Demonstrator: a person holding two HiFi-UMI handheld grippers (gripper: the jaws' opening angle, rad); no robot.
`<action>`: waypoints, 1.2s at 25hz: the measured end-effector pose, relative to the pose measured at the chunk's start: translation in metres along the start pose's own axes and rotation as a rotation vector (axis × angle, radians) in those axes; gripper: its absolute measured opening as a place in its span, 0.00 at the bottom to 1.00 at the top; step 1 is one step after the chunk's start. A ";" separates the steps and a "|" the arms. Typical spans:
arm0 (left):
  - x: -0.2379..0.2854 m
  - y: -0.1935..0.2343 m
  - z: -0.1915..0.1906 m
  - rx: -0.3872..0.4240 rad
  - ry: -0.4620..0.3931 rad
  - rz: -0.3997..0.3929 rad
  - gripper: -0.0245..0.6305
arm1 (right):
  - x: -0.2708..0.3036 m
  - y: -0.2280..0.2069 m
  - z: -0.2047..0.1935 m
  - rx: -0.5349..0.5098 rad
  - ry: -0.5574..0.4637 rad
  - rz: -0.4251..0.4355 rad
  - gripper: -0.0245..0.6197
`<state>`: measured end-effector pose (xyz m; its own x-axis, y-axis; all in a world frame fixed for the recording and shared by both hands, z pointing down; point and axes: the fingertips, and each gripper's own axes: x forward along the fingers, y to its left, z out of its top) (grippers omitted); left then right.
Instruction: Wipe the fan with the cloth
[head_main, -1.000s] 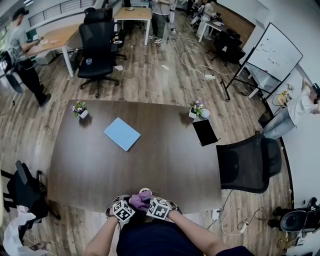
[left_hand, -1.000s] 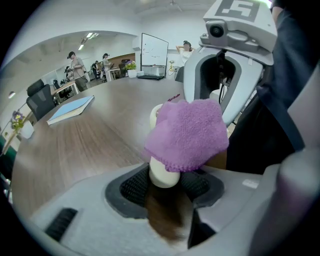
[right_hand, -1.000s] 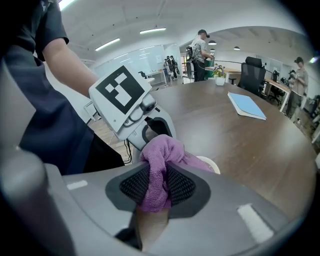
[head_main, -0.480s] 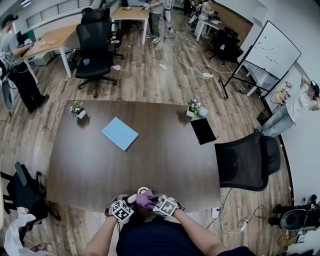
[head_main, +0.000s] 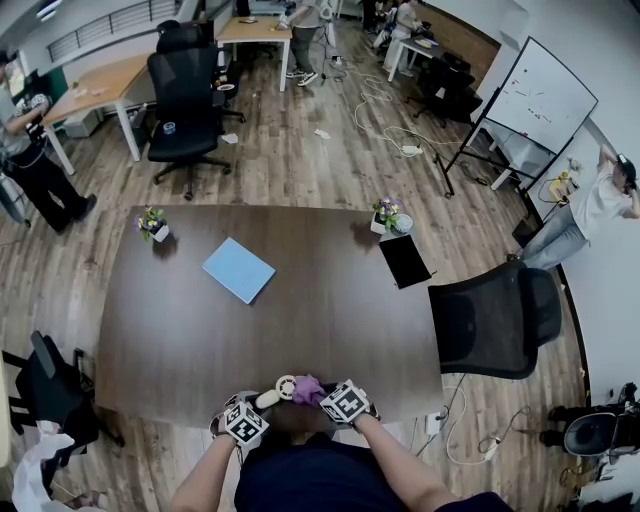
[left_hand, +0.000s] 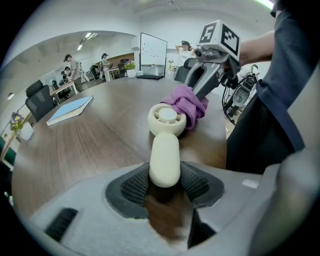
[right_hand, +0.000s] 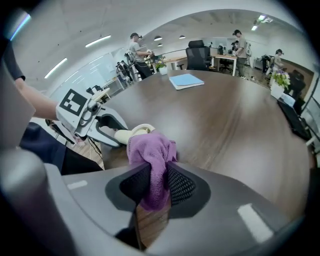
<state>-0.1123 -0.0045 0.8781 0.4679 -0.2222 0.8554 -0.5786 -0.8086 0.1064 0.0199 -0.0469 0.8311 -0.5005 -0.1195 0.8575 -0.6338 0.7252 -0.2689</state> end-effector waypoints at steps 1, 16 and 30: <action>0.000 0.000 0.000 0.002 0.000 -0.001 0.34 | 0.000 -0.005 0.001 0.018 -0.005 -0.012 0.20; 0.002 -0.002 0.001 0.008 0.005 -0.004 0.34 | 0.008 -0.028 0.029 0.039 -0.031 -0.122 0.20; 0.002 0.002 0.000 0.009 0.004 -0.005 0.34 | 0.024 -0.028 0.080 -0.084 -0.045 -0.150 0.20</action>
<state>-0.1126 -0.0061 0.8797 0.4682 -0.2164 0.8567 -0.5704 -0.8145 0.1060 -0.0215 -0.1237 0.8243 -0.4311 -0.2596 0.8641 -0.6527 0.7510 -0.1000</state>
